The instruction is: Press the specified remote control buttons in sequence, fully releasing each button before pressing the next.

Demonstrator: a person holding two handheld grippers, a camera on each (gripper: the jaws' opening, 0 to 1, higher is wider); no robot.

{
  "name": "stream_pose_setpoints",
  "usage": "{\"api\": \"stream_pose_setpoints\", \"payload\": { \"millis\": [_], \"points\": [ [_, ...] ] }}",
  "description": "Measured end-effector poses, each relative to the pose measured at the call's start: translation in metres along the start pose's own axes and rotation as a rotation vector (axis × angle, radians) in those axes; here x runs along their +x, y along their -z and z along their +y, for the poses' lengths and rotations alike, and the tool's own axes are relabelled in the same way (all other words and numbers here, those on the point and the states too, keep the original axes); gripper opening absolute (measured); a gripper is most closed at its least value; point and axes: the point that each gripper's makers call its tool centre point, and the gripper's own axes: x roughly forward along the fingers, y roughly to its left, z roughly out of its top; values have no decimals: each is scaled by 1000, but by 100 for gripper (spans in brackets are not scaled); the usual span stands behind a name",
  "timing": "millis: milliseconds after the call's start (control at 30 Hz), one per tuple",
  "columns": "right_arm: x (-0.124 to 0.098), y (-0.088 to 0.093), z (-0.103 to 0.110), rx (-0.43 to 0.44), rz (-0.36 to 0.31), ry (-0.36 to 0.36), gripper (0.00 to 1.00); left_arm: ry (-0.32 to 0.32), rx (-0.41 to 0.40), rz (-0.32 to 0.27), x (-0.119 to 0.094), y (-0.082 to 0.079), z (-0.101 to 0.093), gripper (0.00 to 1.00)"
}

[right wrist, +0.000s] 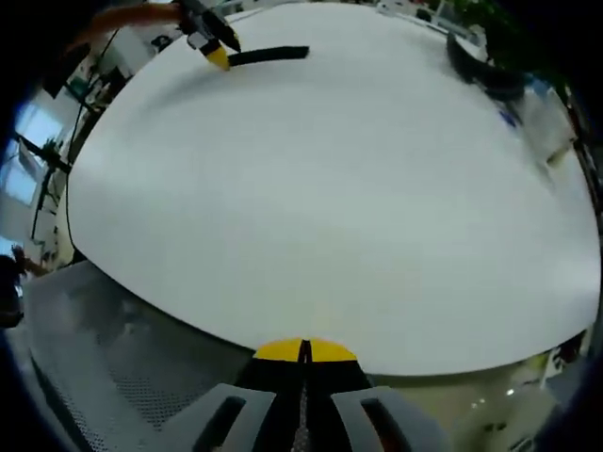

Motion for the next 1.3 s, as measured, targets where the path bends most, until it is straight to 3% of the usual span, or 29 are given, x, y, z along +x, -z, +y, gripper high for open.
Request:
{"api": "stream_pose_setpoints", "payload": {
  "millis": [133,400,633,767,967,1300],
  "points": [
    [0,0,0,-8,-1,2,0,-4,-1,9,0,1,4,37],
    [1,0,2,-20,2,2,0,-26,-11,52,0,0,-7,25],
    [-1,-1,3,-10,-5,-4,0,-34,-9,55,-2,1,-9,23],
    [-2,-2,3,-7,-13,-7,0,-64,-100,18,-4,4,-11,22],
    [-2,-3,4,-14,-20,-6,0,-66,-122,-4,-5,7,-19,22],
    [-4,-3,5,-16,-30,-10,0,-50,-78,55,-5,11,-42,22]
  ]
}}
